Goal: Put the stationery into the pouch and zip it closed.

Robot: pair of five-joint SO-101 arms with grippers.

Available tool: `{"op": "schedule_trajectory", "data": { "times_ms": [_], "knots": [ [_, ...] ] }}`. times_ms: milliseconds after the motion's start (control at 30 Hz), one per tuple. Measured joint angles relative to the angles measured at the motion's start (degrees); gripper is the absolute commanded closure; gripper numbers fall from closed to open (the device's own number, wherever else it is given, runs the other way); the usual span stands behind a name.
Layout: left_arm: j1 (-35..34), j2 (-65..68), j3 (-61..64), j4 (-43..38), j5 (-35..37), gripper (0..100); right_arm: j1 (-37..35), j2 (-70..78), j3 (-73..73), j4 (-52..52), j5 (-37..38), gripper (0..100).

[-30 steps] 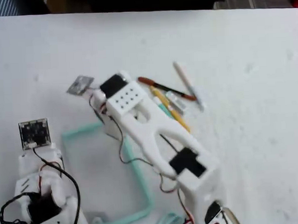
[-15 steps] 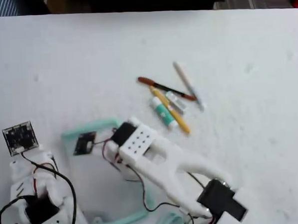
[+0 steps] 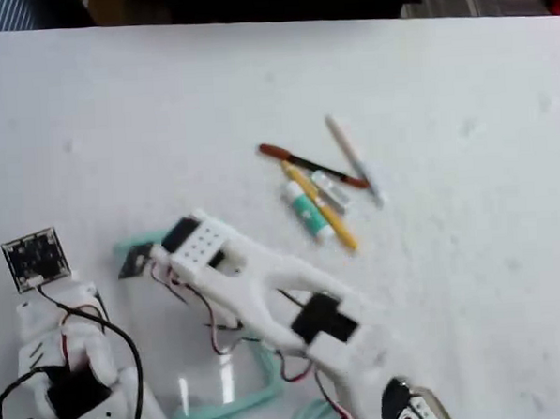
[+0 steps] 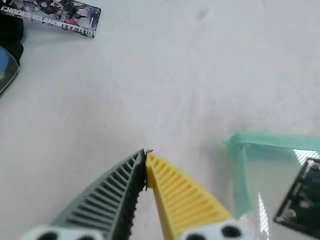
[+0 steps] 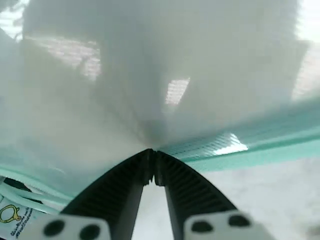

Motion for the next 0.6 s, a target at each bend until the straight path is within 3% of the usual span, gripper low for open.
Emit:
{"op": "schedule_trajectory", "data": {
  "times_ms": [267, 600],
  "knots": [
    [0.0, 0.0, 0.0, 0.0, 0.0, 98, 8.6, 21.4, -38.2, 11.3, -5.3, 98.2],
    [0.0, 0.0, 0.0, 0.0, 0.0, 98, 14.4, 39.6, -78.5, 12.1, -6.2, 98.2]
  ]
}}
